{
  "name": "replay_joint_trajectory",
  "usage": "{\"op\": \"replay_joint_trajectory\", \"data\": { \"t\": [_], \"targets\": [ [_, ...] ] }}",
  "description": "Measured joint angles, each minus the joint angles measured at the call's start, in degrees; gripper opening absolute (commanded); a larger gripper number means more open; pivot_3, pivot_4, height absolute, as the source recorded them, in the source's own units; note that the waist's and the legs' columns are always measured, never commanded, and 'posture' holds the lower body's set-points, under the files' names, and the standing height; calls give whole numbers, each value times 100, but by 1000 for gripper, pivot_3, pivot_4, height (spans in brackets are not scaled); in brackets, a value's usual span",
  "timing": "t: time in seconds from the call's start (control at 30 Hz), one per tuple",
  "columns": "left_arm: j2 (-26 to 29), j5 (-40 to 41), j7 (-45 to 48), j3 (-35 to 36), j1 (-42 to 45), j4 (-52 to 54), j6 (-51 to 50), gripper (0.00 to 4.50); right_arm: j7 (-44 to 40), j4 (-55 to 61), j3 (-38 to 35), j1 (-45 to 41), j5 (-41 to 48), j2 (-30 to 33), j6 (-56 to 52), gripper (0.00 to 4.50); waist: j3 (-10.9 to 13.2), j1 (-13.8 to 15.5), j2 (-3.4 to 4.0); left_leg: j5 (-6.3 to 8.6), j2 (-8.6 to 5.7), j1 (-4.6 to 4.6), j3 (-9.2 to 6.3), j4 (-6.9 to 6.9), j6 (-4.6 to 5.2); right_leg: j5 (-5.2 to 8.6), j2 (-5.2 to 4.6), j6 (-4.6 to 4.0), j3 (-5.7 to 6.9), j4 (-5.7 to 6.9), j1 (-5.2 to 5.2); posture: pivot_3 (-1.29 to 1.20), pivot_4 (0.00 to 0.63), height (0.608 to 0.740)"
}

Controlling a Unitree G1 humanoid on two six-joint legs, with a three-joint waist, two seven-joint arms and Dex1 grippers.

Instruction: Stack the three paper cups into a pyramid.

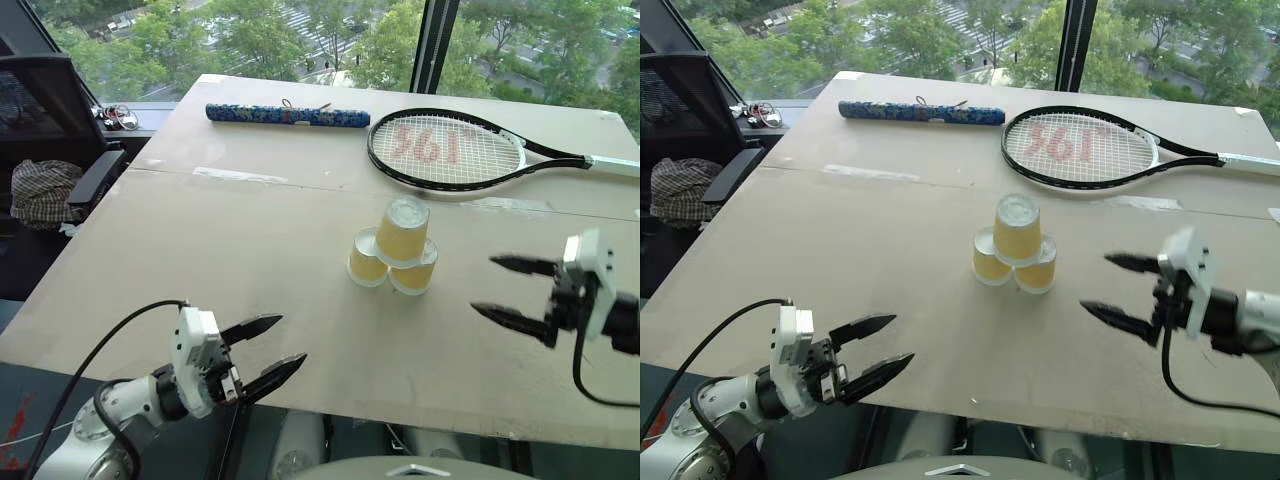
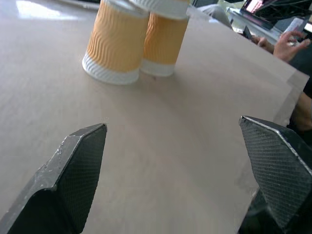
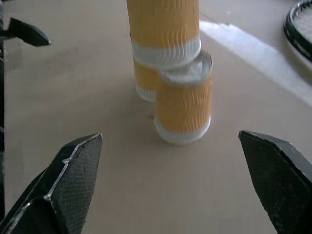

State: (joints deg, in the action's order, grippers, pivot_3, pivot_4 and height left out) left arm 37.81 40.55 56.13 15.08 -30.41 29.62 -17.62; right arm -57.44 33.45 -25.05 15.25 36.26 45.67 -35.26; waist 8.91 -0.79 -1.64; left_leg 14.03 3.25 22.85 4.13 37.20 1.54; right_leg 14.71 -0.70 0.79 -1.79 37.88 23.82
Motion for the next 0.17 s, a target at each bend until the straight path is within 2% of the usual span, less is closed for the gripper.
{"op": "replay_joint_trajectory", "data": {
  "t": [0.17],
  "targets": [
    [34, -158, 202, 35, -68, -147, 182, 4500, -48, -339, -210, 824, -590, -111, 865, 4420, -6, -2, -8, 1, 2, -13, -2, 6, -1, 1, -10, -1, -4, 0, -1, 0, 150, 740]
  ]
}}
